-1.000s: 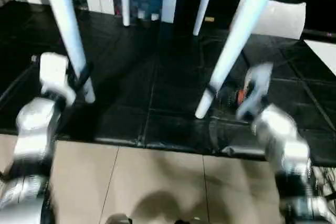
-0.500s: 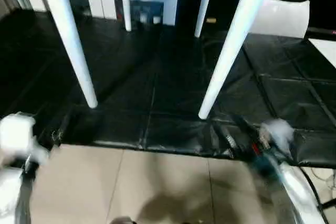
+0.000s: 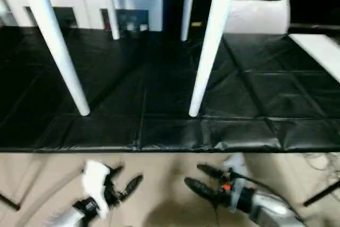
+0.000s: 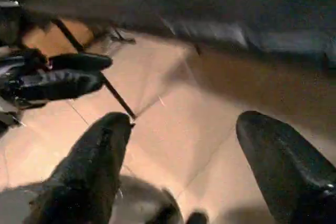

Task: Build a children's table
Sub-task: Flip table

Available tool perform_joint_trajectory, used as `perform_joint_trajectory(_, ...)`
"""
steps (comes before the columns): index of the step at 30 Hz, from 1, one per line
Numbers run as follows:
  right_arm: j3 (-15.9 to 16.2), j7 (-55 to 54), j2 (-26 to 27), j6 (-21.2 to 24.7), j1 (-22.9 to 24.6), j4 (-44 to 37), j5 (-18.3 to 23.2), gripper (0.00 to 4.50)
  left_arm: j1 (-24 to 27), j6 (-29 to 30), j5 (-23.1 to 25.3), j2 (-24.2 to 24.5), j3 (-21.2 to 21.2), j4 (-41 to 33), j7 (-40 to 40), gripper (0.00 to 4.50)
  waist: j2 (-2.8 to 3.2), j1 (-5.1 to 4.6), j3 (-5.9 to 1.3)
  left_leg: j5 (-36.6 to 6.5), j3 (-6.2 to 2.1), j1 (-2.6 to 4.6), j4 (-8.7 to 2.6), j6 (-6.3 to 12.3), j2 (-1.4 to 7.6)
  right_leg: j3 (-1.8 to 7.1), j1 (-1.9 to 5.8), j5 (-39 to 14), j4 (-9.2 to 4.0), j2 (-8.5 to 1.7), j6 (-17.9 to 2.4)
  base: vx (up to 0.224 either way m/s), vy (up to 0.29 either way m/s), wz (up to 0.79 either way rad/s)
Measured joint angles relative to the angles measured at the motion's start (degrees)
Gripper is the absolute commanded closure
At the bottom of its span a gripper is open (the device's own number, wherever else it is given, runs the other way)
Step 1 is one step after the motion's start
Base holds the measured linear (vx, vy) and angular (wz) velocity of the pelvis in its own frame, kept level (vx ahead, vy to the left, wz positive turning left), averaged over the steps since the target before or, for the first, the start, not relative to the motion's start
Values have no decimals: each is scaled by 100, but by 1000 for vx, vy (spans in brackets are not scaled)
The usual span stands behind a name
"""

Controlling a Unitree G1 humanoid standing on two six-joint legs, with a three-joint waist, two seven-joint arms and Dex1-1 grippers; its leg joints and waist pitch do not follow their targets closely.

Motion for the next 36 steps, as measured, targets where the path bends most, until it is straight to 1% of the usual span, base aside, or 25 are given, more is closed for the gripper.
perform_joint_trajectory(1, 101, -64, 47, -2, -57, 240, -95, 91, -75, 33, 60, -13, -23, 221, 139, 87, -7, -1, 3, 0, 3, -5, 2, 0, 0, 0, 0, 3, -10, -4, -6, 0, 0, 0)
perform_joint_trajectory(2, 153, -134, 119, -57, -105, 529, -167, 91, -143, 64, 55, -116, 7, 437, 232, 87, -33, 0, -8, 0, 5, 2, 1, 0, -2, 1, 13, 5, -27, -6, -9, 0, 0, 0)
perform_joint_trajectory(3, 137, -308, 226, -104, -307, 1095, -277, 91, -367, 163, 58, -265, 121, 901, 420, 87, -35, -9, -22, 0, 14, 0, 1, 0, -3, 3, 12, 8, -37, -10, -14, 0, 0, 0)
perform_joint_trajectory(4, 131, -561, 374, -133, -493, 1741, -399, 91, -617, 287, 56, -414, 272, 1440, 672, 87, -58, 0, -30, 0, 22, -4, 13, 1, -5, 9, 6, 13, -41, -14, -22, 0, 0, 0)
perform_joint_trajectory(5, 132, -704, 463, -138, -532, 2032, -451, 91, -676, 351, 56, -491, 328, 1683, 795, 87, -62, 0, -32, 0, 31, -4, 17, 1, -5, 18, 3, 13, -42, -17, -22, 0, 0, 0)
perform_joint_trajectory(6, 93, -1050, 574, -166, -642, 2449, -502, 91, -806, 363, 56, -576, 380, 2131, 1013, 87, -85, -3, -35, 0, 36, 3, 14, 1, -6, 26, 4, 14, -57, -17, -24, 0, 0, 0)
perform_joint_trajectory(7, 11, -1549, 688, -149, -869, 3022, -597, 91, -1016, 405, 71, -612, 444, 2773, 1334, 87, -105, -19, -36, 1, 50, -13, 20, 2, -9, 43, 8, 30, -53, -17, -33, 0, 0, 0)
perform_joint_trajectory(8, -76, -1881, 736, -148, -1022, 3354, -661, 91, -1149, 382, 83, -602, 510, 3183, 1542, 87, -121, -26, -40, 5, 53, -23, 20, 8, -10, 46, -5, 42, -53, -19, -37, 0, 0, 0)
perform_joint_trajectory(9, -154, -2099, 732, -147, -1089, 3505, -694, 91, -1200, 376, 103, -573, 565, 3428, 1681, 87, -137, -23, -45, 19, 56, -33, 20, 17, -10, 47, -17, 79, -56, -19, -69, 0, 0, 0)
perform_joint_trajectory(10, -261, -2315, 715, -171, -1148, 3702, -698, 91, -1267, 312, 114, -533, 613, 3733, 1822, 87, -169, -21, -63, 37, 69, -30, 21, 20, -10, 61, -17, 150, -61, -21, -68, 0, 0, 0)
perform_joint_trajectory(11, -363, -2529, 730, -137, -1229, 3907, -693, 91, -1383, 213, 129, -509, 646, 4075, 1935, 87, -178, -19, -71, 65, 80, -24, 22, 53, -10, 69, -17, 202, -59, -21, -65, 0, 0, 0)
perform_joint_trajectory(12, -427, -2781, 767, -61, -1320, 4152, -693, 91, -1498, 138, 175, -506, 659, 4411, 2078, 87, -183, -18, -80, 66, 102, -13, 21, 56, -9, 88, -21, 257, -53, -21, -60, 61, -16, 1)
perform_joint_trajectory(13, -431, -3117, 833, 55, -1447, 4498, -704, 91, -1577, 98, 243, -507, 646, 4694, 2248, 87, -209, -18, -107, 66, 110, -4, 20, 55, -8, 102, -29, 278, -25, -21, -45, 61, -16, 1)
perform_joint_trajectory(14, -431, -3298, 887, 123, -1466, 4656, -723, 91, -1595, 90, 305, -507, 635, 4801, 2325, 87, -237, -14, -125, 65, 117, -5, 20, 54, -7, 114, -47, 278, 5, -21, -40, 76, -29, -1)
perform_joint_trajectory(15, -446, -3426, 931, 156, -1464, 4810, -731, 91, -1613, 61, 351, -509, 635, 4874, 2367, 87, -247, 2, -138, 65, 120, -14, 16, 52, -4, 121, -63, 281, 17, -18, -29, 86, -33, 0)
perform_joint_trajectory(16, -445, -3575, 965, 163, -1463, 5006, -758, 91, -1704, 53, 410, -532, 638, 4976, 2398, 87, -280, 29, -163, 63, 135, -33, -1, 49, -4, 133, -103, 288, 34, -18, -40, 86, -33, 0)
perform_joint_trajectory(18, -444, -3690, 990, 155, -1477, 5167, -795, 91, -1773, 48, 447, -564, 645, 5080, 2414, 87, -273, 34, -174, 59, 153, -51, -33, 43, -3, 141, -140, 275, 38, -18, -34, 75, -23, -2)
perform_joint_trajectory(19, -443, -3790, 1013, 201, -1518, 5313, -873, 91, -1844, 35, 450, -599, 652, 5215, 2460, 87, -265, 35, -190, 64, 181, -66, -58, 45, -4, 160, -186, 263, 54, -17, -47, 68, -19, -4)
perform_joint_trajectory(20, -446, -3833, 1033, 248, -1558, 5394, -910, 91, -1889, 24, 454, -610, 659, 5287, 2508, 87, -267, 40, -194, 77, 194, -79, -56, 68, -4, 174, -223, 243, 89, -18, -58, 55, -17, -8)
perform_joint_trajectory(22, -477, -3899, 1060, 378, -1671, 5517, -984, 91, -1988, -31, 472, -647, 684, 5444, 2593, 87, -286, 51, -207, 82, 198, -89, -56, 78, 3, 174, -256, 217, 124, -14, -74, 0, 0, 0)
perform_joint_trajectory(24, -550, -3949, 1087, 453, -1720, 5586, -991, 91, -2020, -93, 497, -680, 699, 5521, 2646, 87, -290, 65, -211, 82, 202, -89, -59, 77, 11, 172, -259, 213, 126, -10, -78, 0, 0, 0)
perform_joint_trajectory(27, -573, -4006, 1103, 490, -1750, 5644, -990, 91, -2049, -140, 504, -687, 715, 5595, 2658, 87, -287, 79, -211, 65, 214, -72, -59, 39, 14, 178, -249, 215, 126, -11, -80, 0, 0, 0)
perform_joint_trajectory(31, -576, -4007, 1111, 494, -1745, 5673, -990, 91, -2049, -152, 504, -687, 715, 5616, 2658, 87, -285, 76, -206, 64, 226, -21, -60, 32, 13, 193, -202, 214, 114, -11, -72, 0, 0, 0)
perform_joint_trajectory(36, -580, -4008, 1122, 500, -1742, 5678, -990, 91, -2049, -152, 504, -688, 715, 5618, 2658, 87, -288, 77, -208, 64, 227, -21, -60, 32, 10, 200, -201, 196, 112, -11, -40, 0, 0, 0)
